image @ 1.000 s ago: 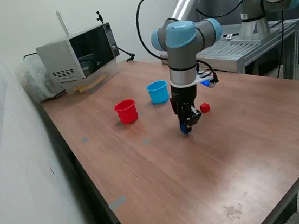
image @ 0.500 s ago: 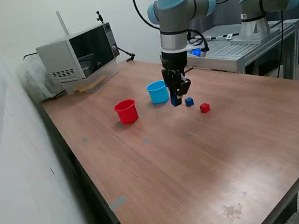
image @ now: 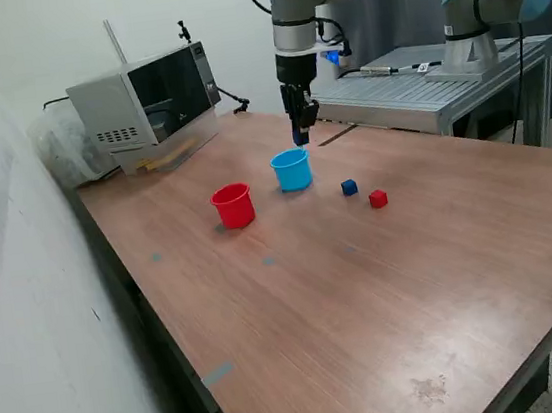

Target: Place red objects in the red bin, and blue objects in the blue bin.

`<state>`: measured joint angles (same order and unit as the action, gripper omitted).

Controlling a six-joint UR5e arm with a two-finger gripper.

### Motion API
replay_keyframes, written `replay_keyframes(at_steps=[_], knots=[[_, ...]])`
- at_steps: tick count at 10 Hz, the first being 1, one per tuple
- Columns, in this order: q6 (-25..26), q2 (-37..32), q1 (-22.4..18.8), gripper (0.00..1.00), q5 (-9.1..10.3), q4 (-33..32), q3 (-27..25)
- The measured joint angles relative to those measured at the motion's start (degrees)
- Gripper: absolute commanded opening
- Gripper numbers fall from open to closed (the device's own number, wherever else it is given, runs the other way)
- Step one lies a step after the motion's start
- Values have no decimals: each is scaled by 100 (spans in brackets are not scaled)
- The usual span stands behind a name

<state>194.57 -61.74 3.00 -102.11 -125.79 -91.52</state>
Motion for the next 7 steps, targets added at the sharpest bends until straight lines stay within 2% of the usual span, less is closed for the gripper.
replay_keyframes(at_steps=[3, 7], knots=[[-69, -243, 378, 0, -68, 5, -395], [-109, -281, 674, 0, -105, 12, -454]])
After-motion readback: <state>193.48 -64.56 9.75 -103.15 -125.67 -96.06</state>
